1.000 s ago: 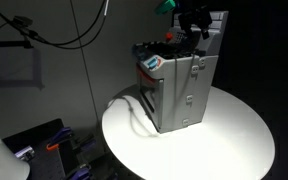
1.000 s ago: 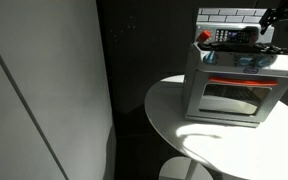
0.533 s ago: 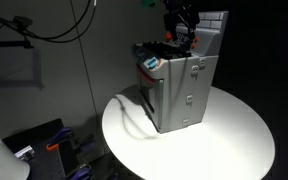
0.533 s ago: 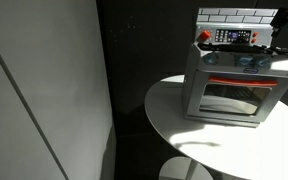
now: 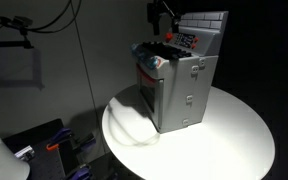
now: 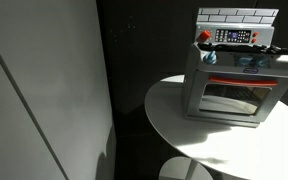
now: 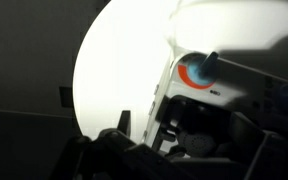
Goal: Press a microwave button on the stove
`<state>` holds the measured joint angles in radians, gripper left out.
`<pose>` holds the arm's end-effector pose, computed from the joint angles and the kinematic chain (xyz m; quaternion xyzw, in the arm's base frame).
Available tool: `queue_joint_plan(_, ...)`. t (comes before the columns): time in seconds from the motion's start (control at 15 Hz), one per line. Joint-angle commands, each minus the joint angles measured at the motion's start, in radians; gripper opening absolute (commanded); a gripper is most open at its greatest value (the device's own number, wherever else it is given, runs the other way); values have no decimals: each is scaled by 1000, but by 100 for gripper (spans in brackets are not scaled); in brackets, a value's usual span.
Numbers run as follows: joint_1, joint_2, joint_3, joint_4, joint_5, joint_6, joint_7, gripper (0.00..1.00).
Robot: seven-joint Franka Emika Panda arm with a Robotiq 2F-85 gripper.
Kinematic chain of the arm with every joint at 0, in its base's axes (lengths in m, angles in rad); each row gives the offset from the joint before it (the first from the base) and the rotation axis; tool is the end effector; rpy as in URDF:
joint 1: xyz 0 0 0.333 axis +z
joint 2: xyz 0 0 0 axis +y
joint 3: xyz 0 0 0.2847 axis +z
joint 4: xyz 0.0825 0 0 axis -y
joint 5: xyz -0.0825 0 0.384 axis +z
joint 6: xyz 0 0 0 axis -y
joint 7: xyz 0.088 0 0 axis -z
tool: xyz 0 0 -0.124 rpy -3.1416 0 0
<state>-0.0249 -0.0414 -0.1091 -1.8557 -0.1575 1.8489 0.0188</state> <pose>0.5487 -0.0897 0.4884 0.9956 -0.0558 0.0129 0.0746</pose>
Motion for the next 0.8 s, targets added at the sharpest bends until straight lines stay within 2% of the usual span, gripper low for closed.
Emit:
queue_joint_plan(0.0,-18,-75,12,-40,37,-100,-36,100)
queue_joint_plan(0.27,-19,-135,11,-66,61,-178,-22,100)
queue_joint_plan(0.53,-24,-198,9,-102,81,-180,-3,100)
queue_joint_plan(0.73,-24,-172,14,-79,64,-178,-9,100)
